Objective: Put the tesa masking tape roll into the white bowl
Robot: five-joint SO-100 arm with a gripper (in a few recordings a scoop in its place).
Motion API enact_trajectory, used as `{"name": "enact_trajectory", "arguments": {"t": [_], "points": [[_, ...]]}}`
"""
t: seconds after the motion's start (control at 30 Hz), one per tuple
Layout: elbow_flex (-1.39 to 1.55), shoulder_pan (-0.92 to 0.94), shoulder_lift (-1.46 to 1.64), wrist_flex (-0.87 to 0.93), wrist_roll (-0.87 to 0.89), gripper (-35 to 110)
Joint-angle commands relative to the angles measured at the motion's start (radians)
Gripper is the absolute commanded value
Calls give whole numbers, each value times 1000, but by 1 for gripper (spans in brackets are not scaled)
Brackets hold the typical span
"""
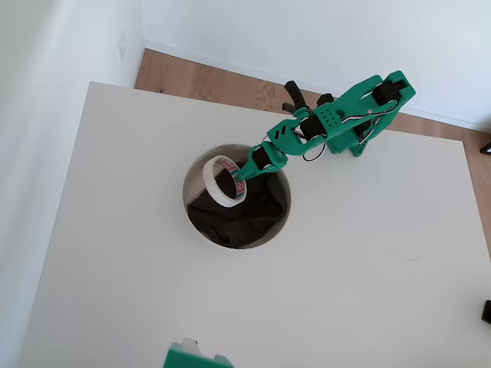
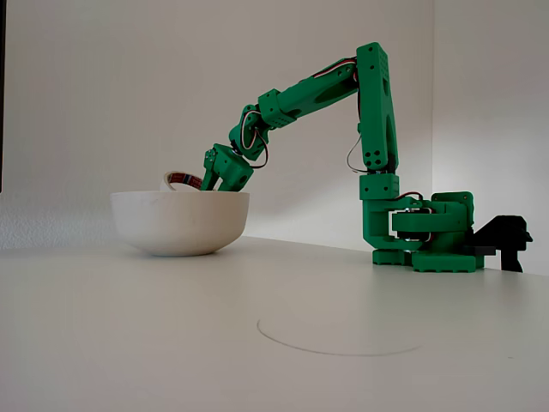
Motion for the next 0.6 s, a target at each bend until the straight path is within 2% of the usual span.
{"name": "enact_trajectory", "arguments": {"t": [0.0,0.17,0.43,0.57], "points": [[-95,-11,49,-25,15,-8],[-95,-40,67,-11,26,9],[-95,-57,101,0,44,8],[-112,-49,109,-5,58,1]]}}
